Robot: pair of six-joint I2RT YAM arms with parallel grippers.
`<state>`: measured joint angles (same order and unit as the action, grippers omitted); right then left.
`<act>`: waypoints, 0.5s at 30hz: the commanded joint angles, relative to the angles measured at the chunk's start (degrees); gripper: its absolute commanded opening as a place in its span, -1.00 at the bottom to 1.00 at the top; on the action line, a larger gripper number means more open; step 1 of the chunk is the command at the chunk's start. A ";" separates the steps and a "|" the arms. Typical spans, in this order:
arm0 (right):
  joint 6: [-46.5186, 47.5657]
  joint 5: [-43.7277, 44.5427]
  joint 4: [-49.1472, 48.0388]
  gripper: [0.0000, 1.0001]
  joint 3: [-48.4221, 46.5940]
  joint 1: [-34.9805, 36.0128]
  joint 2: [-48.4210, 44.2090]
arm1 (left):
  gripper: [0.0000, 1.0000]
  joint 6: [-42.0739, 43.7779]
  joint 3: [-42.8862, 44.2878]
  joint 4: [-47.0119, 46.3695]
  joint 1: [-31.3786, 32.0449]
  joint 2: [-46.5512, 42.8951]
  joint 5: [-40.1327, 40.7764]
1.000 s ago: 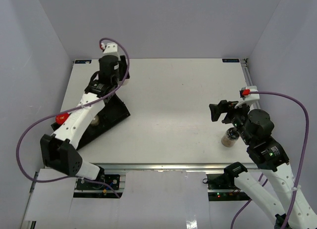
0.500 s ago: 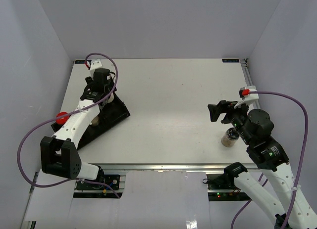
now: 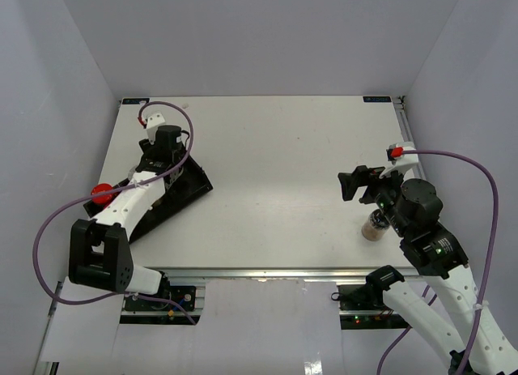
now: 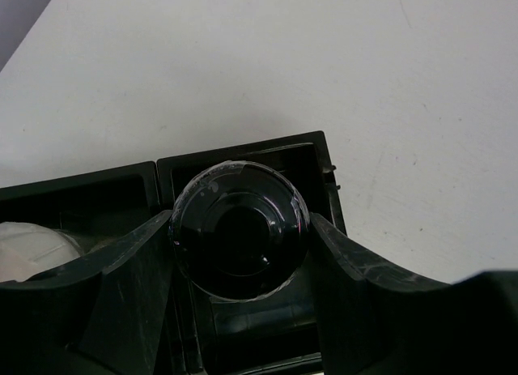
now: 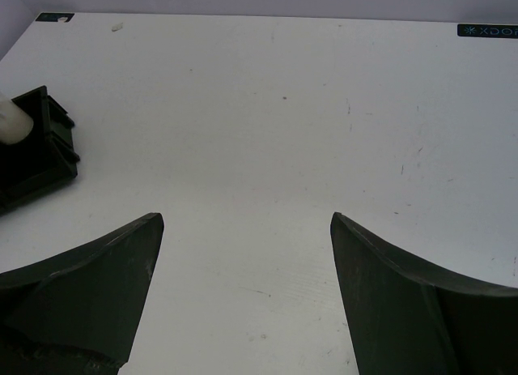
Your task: Organize the condiment bottles
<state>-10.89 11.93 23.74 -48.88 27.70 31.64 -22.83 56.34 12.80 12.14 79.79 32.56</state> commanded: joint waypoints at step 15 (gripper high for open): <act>1.59 1.89 -3.58 0.80 1.39 -0.19 -0.68 | -0.86 0.51 -4.06 -17.27 -0.19 4.77 -0.38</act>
<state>-10.03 12.93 23.29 -48.67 27.70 31.55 -23.05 50.41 1.42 12.14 83.94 32.12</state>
